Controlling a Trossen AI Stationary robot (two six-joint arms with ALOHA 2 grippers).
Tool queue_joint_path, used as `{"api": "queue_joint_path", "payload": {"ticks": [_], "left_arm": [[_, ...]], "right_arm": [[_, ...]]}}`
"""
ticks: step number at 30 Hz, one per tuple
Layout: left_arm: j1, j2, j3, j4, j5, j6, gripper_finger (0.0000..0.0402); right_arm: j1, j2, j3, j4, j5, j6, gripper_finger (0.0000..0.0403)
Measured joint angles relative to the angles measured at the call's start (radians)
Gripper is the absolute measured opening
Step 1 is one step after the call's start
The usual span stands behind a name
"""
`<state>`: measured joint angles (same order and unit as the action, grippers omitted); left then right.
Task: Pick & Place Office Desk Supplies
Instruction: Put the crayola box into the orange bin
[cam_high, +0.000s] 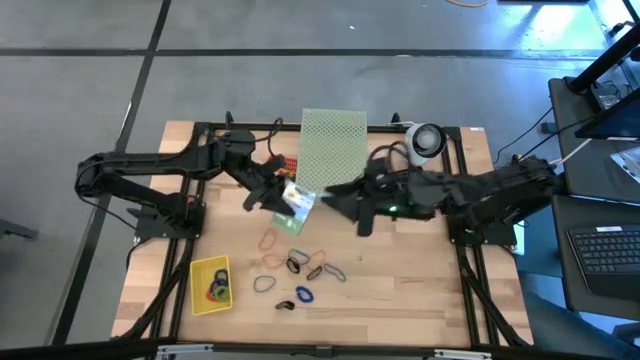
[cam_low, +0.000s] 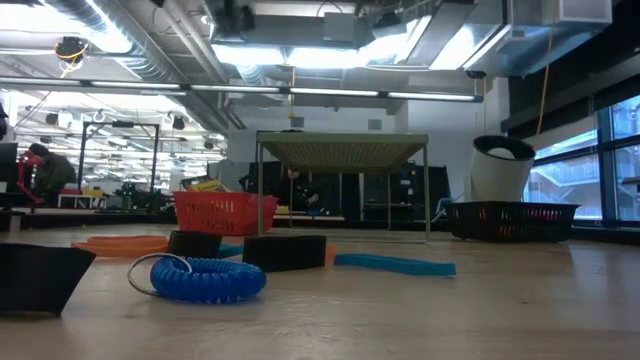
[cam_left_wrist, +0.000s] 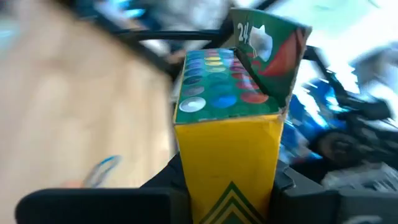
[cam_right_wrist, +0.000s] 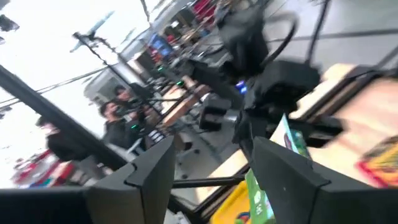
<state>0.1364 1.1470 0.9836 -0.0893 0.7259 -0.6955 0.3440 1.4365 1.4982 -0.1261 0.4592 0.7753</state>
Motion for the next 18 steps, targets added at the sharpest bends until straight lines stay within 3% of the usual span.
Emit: {"api": "queue_joint_path", "payload": {"ticks": [5, 12, 18], "left_arm": [[0.077, -0.063, 0.0, -0.23, -0.113, 0.042, 0.0084], [0.221, -0.167, 0.0, -0.455, -0.268, 0.057, 0.0084], [0.313, -0.112, 0.001, -0.661, -0.429, 0.096, 0.0084]], "right_arm": [[0.037, -0.111, 0.0, -0.157, 0.116, -0.001, 0.0201], [0.079, -0.187, 0.0, -0.311, 0.195, 0.019, 0.0175], [0.083, -0.2, 0.0, -0.391, 0.196, 0.027, 0.0158]]}}
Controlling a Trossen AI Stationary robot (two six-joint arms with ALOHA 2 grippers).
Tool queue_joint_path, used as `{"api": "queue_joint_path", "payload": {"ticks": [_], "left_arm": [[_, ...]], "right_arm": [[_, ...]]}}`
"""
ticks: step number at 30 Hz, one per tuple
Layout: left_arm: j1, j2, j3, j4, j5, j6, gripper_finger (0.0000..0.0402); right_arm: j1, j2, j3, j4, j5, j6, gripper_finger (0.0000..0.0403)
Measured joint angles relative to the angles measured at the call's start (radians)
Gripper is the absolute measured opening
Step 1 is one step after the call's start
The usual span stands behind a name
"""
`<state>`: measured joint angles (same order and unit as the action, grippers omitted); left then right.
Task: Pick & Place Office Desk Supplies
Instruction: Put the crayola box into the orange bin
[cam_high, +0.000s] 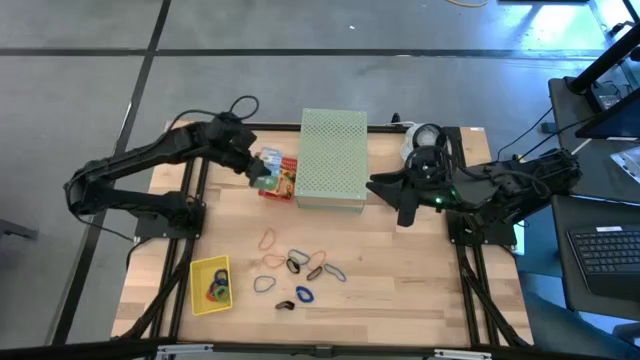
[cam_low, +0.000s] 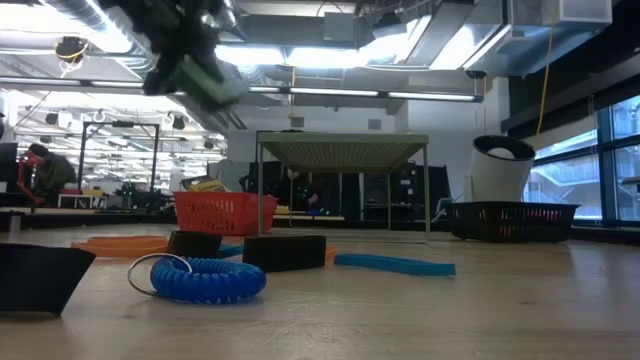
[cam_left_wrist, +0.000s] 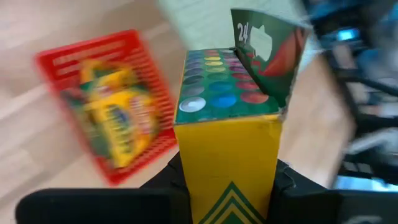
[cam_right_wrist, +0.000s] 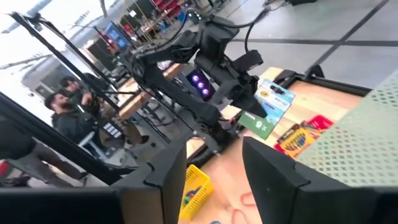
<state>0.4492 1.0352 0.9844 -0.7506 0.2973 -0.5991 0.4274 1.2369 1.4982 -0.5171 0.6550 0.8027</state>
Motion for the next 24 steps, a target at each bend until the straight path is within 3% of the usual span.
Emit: {"api": "queue_joint_path", "payload": {"ticks": [3, 14, 24], "left_arm": [[0.025, 0.052, -0.001, -0.001, -0.037, 0.02, 0.0084], [0.088, 0.258, 0.0, 0.068, -0.006, 0.074, 0.0084], [0.09, 0.383, 0.0, 0.109, 0.017, 0.086, 0.0084]], "right_arm": [[0.0, -0.008, 0.0, -0.039, 0.001, 0.005, 0.0152], [0.039, -0.133, 0.0, -0.275, 0.039, 0.097, 0.0131], [0.061, -0.206, 0.0, -0.315, 0.074, 0.087, 0.0115]]}}
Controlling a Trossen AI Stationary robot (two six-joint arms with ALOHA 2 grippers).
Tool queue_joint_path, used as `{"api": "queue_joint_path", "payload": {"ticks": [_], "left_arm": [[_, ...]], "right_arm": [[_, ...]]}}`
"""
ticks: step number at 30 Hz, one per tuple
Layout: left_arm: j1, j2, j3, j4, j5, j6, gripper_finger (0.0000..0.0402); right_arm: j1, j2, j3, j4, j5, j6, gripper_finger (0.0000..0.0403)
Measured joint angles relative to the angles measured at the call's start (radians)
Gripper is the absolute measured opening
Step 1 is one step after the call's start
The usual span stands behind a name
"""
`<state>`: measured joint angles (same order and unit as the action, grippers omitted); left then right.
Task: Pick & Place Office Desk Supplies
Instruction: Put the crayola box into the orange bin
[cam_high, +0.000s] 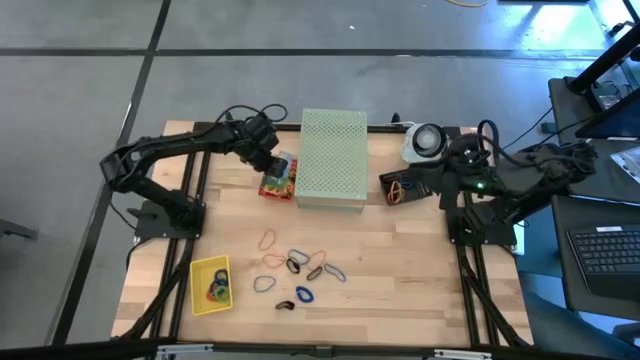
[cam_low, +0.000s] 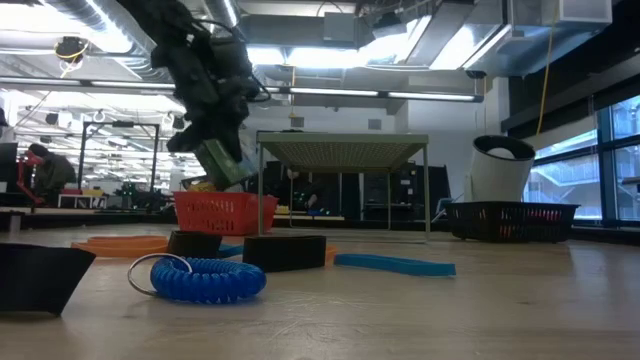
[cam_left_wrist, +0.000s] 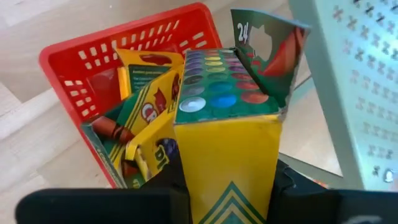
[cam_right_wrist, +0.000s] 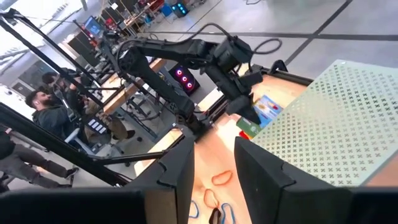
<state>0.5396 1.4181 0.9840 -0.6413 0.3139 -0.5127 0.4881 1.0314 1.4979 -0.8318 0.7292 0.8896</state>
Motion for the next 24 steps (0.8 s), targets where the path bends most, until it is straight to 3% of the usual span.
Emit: {"api": "queue_joint_path", "payload": {"ticks": [12, 24], "left_arm": [[0.0, 0.085, 0.0, 0.027, 0.011, 0.001, 0.0084], [0.019, 0.09, 0.0, 0.007, 0.003, -0.046, 0.0084]], "right_arm": [[0.0, -0.001, 0.0, -0.007, -0.015, -0.011, 0.0109], [0.0, 0.0, 0.0, -0.008, -0.038, -0.035, 0.0109]]}}
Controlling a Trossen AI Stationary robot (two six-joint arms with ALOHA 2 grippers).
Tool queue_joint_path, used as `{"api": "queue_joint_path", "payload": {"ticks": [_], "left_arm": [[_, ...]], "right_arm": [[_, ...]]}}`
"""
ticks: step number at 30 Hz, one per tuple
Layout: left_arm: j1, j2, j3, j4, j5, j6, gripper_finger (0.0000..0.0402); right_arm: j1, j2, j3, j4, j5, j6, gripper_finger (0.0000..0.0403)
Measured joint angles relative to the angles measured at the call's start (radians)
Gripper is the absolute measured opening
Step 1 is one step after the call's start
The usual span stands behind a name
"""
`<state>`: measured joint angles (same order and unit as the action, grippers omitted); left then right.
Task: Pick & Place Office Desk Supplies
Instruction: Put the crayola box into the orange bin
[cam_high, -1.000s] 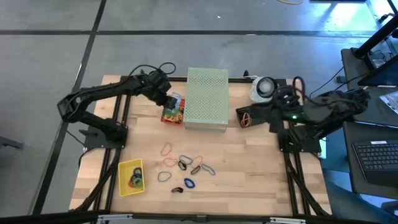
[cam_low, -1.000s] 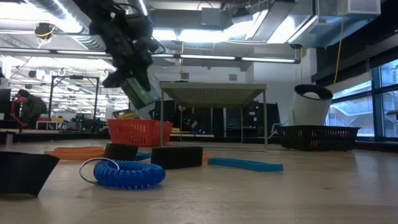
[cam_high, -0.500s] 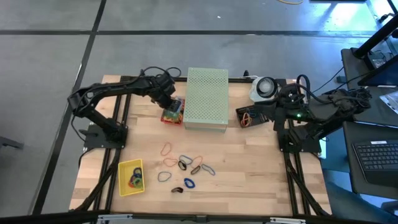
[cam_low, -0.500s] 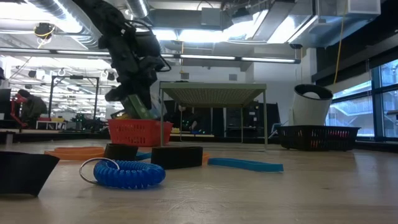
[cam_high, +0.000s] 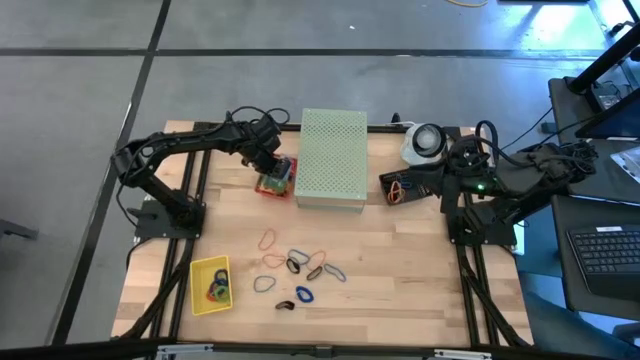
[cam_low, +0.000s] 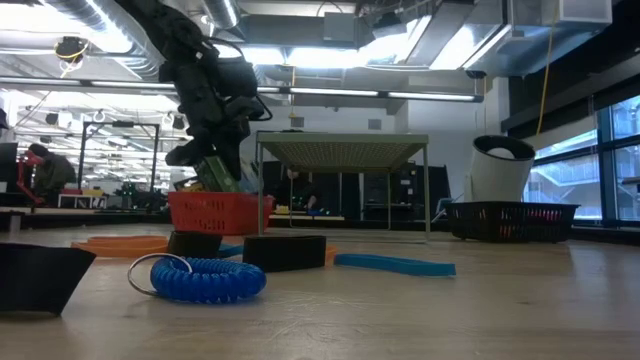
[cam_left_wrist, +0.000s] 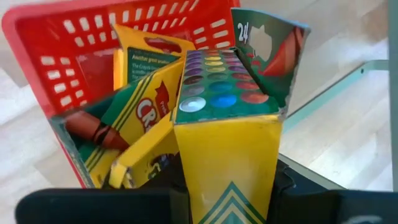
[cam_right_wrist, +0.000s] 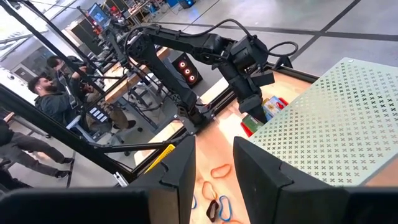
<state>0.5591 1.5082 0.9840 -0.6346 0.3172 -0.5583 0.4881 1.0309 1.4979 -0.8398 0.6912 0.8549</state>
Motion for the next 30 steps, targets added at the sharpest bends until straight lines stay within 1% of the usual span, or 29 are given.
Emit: {"api": "queue_joint_path", "payload": {"ticks": [13, 20, 30], "left_arm": [[-0.001, 0.0, 0.0, -0.029, 0.004, -0.106, 0.0084], [-0.002, 0.0, 0.0, -0.028, 0.0, -0.16, 0.0108], [-0.002, -0.028, 0.0, -0.028, -0.003, -0.156, 0.0137]], "right_arm": [[0.0, 0.0, 0.0, -0.001, -0.027, -0.026, 0.0109], [0.0, 0.0, 0.0, -0.001, -0.047, -0.027, 0.0109], [0.0, 0.0, 0.0, -0.001, -0.056, -0.043, 0.0109]]}}
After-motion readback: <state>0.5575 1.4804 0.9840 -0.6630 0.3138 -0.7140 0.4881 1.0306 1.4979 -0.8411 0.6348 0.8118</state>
